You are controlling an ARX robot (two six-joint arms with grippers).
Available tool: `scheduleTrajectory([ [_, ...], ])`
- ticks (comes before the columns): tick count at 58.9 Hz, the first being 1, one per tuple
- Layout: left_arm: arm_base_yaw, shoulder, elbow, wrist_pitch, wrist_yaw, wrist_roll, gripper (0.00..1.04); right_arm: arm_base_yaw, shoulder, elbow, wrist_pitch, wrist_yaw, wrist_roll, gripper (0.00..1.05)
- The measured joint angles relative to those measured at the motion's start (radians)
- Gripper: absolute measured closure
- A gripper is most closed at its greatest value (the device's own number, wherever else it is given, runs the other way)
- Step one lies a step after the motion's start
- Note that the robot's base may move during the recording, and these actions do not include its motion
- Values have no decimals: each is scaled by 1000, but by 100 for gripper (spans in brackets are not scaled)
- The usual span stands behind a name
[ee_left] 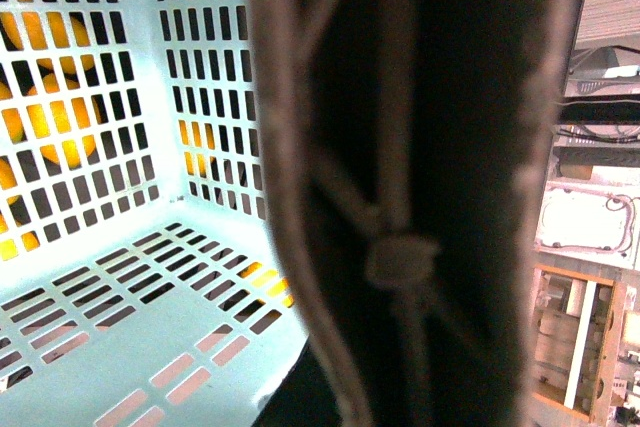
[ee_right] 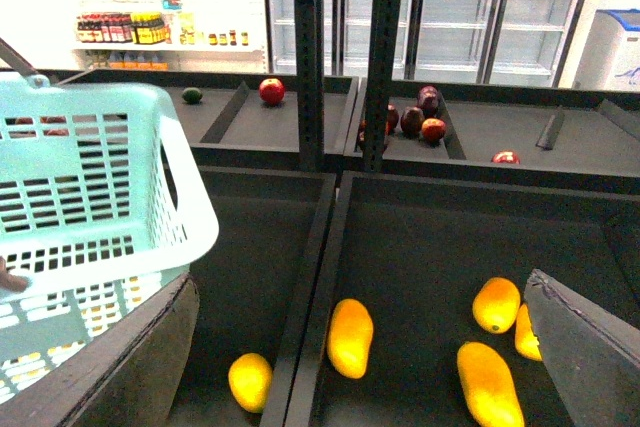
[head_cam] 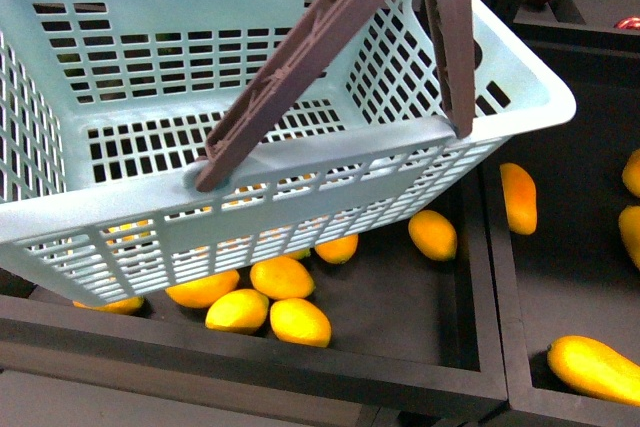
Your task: Pick mango and avocado into basket
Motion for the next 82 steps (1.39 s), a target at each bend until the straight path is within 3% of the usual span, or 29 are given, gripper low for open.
scheduleTrajectory([
  [15,-68,18,42,9,-1,24,100,0,0,0,0,0,0,8],
  [33,-74,19,42,8,-5,25,100,0,2,1,-2,-3,3,8],
  [40,-68,19,42,8,-5,24,100,-97,223,145,-307,-162,80,8],
  [43,-69,19,42,8,-5,25,100,-153,312,169,-327,-197,85,8],
  [55,-70,19,42,8,-3,23,100,-443,705,249,-50,-339,59,8],
  [60,-70,19,42,8,-4,26,100,-513,883,306,81,-350,31,8],
  [72,-70,19,42,8,-3,25,100,-551,1482,488,457,-273,-186,8],
  [82,-70,19,42,8,-3,24,100,-538,1860,679,512,-189,-306,8],
])
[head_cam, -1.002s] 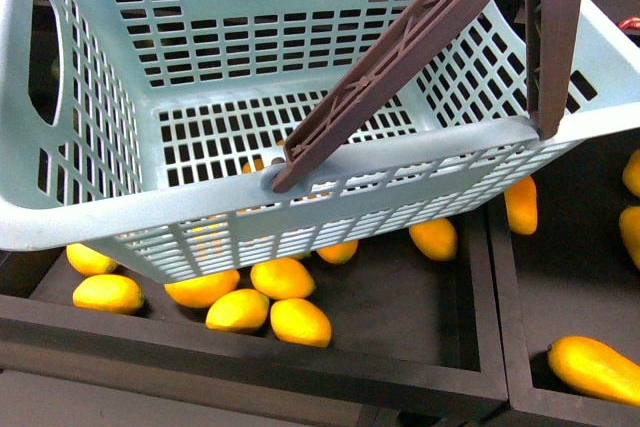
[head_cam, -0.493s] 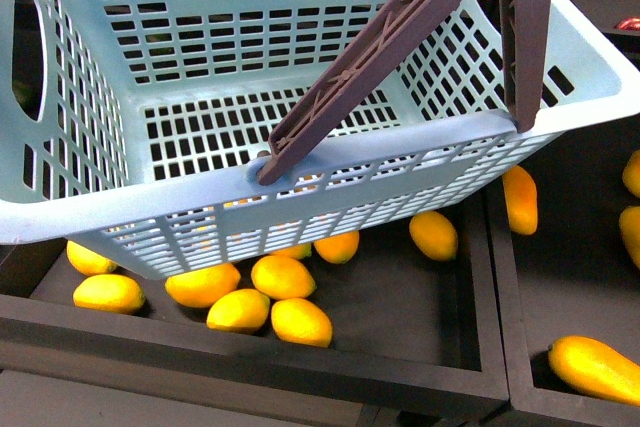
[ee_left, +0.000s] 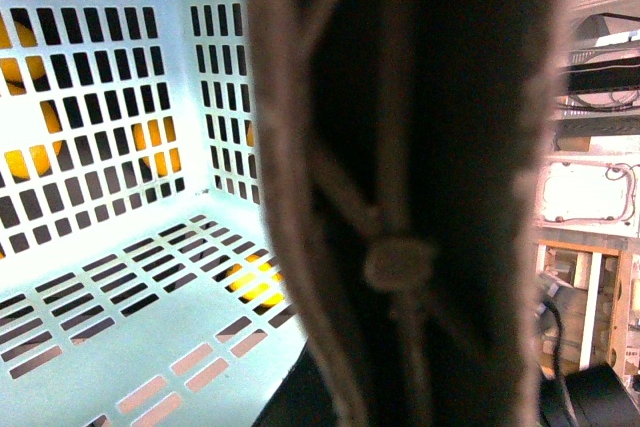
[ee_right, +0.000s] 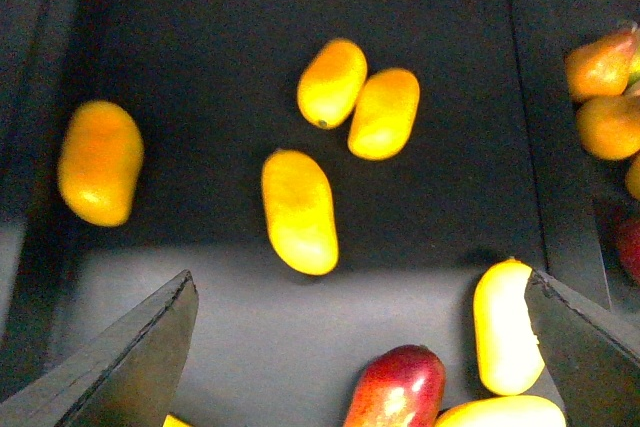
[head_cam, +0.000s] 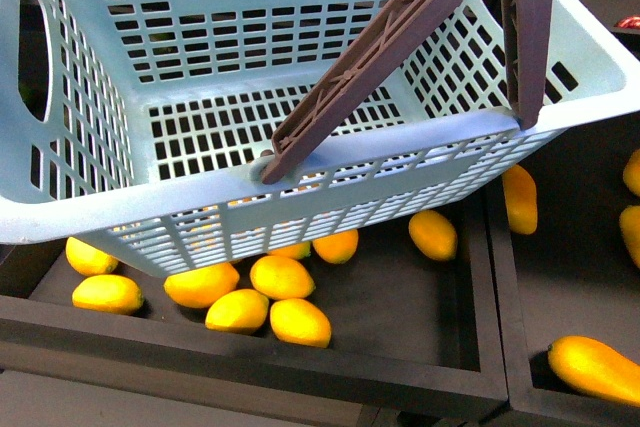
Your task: Pick mango and avocado into basket
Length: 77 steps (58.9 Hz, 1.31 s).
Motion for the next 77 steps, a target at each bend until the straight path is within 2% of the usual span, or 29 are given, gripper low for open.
scheduleTrajectory([
  [13,0,0,0,0,0,1,100,30,338,251,-84,22,-44,8],
  [29,0,0,0,0,-1,1,100,69,615,486,-189,40,-68,8],
  [44,0,0,0,0,0,1,100,74,711,650,-265,37,-50,8],
  [77,0,0,0,0,0,1,100,97,859,862,-365,39,-23,8],
])
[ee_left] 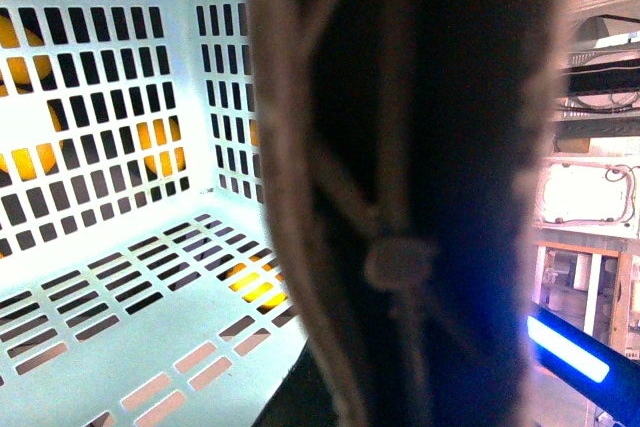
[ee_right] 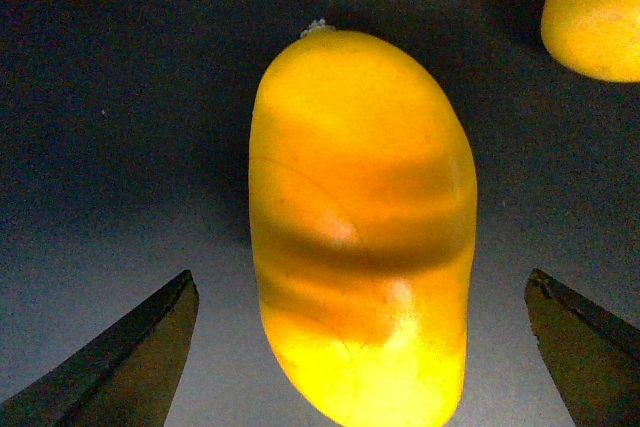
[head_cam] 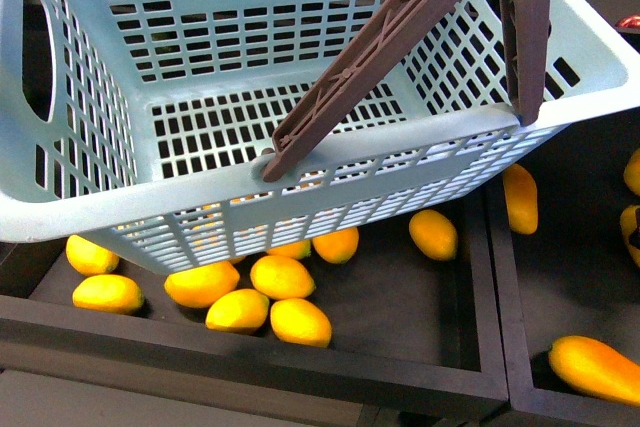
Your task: Pick mango and avocado into basket
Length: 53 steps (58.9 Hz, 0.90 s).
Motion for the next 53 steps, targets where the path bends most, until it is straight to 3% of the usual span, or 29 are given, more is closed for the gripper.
scheduleTrajectory([
  [28,0,0,0,0,0,0,100,9,94,118,-64,31,12,8],
  [40,0,0,0,0,0,0,100,2,105,121,-72,47,16,37],
  [53,0,0,0,0,0,0,100,-9,81,63,-29,22,43,43],
])
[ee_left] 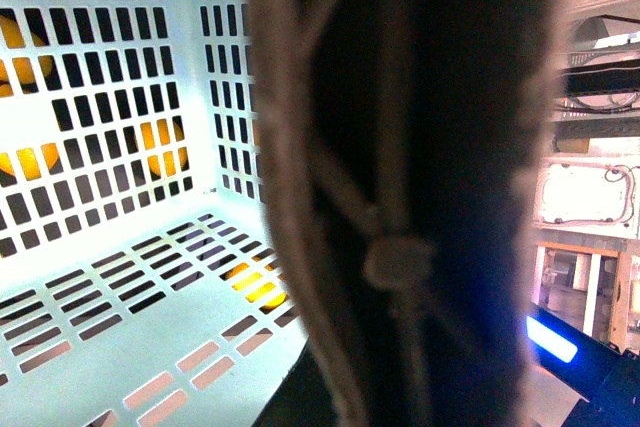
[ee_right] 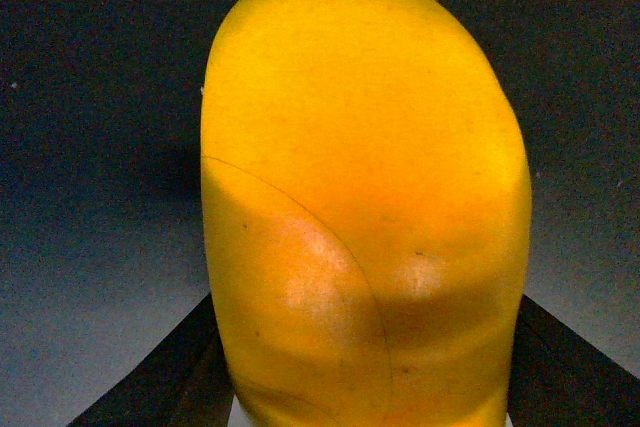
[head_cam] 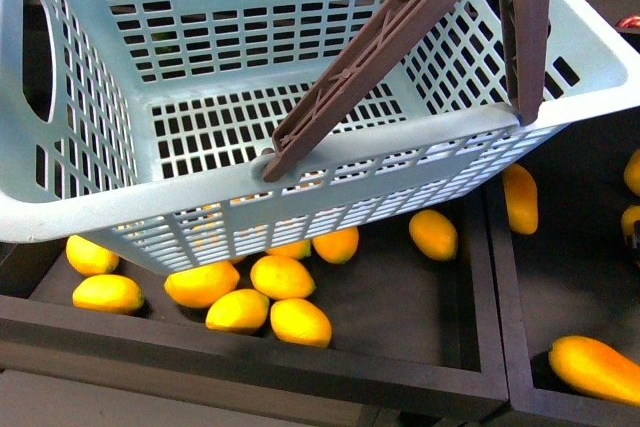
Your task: Pick mango and avocado into basket
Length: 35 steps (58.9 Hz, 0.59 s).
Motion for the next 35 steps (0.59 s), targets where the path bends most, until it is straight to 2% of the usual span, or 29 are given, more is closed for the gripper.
scheduleTrajectory([
  [20,0,0,0,0,0,0,100,-43,-283,-317,136,-151,-35,43],
  [35,0,0,0,0,0,0,100,-66,-671,-601,143,-368,-47,43],
])
